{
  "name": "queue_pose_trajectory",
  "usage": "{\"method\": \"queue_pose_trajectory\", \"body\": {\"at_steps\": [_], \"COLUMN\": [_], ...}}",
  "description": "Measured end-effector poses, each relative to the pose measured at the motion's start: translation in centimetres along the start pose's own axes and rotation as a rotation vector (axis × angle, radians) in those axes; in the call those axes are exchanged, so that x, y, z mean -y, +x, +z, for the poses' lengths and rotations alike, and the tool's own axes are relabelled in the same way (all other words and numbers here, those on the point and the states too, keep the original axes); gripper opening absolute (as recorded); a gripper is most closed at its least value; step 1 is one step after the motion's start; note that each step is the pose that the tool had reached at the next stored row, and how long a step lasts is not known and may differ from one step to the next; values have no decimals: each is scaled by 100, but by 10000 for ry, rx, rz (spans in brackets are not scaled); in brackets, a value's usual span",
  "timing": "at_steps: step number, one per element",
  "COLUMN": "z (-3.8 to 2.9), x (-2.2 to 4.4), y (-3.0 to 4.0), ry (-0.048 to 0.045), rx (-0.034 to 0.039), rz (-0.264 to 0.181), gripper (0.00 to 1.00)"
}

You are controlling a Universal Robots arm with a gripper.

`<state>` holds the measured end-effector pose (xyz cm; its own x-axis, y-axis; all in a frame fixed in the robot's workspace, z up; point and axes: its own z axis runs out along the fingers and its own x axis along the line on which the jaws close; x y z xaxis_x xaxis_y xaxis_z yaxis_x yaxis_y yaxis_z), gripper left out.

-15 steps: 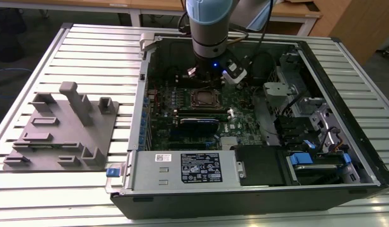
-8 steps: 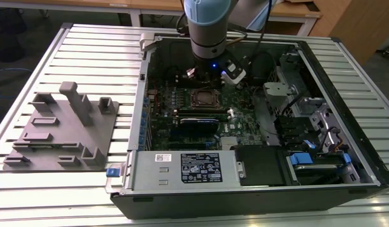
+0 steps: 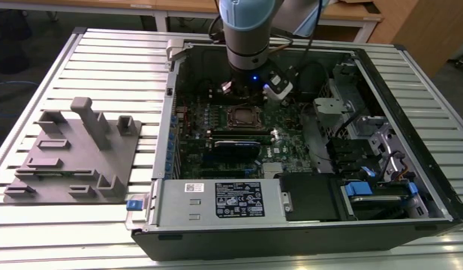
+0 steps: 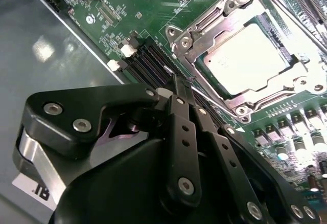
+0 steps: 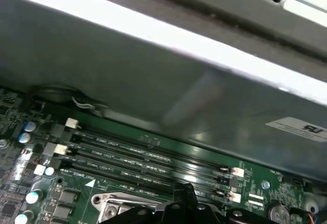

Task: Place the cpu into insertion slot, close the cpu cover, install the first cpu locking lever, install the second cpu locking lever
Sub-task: 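Install the first cpu locking lever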

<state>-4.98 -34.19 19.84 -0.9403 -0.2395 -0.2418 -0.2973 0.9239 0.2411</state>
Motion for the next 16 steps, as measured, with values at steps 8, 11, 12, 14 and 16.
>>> {"method": "queue_pose_trajectory", "body": {"at_steps": [8,11,12,14,16], "z": [-4,-8,-9,-10,-11], "x": [3,2,2,1,1], "y": [4,3,3,3,2], "ry": [-118,-44,22,147,276], "rx": [-134,-163,-185,-229,-274], "rz": [-517,-536,-547,-568,-590], "gripper": [11,11,11,11,11]}}
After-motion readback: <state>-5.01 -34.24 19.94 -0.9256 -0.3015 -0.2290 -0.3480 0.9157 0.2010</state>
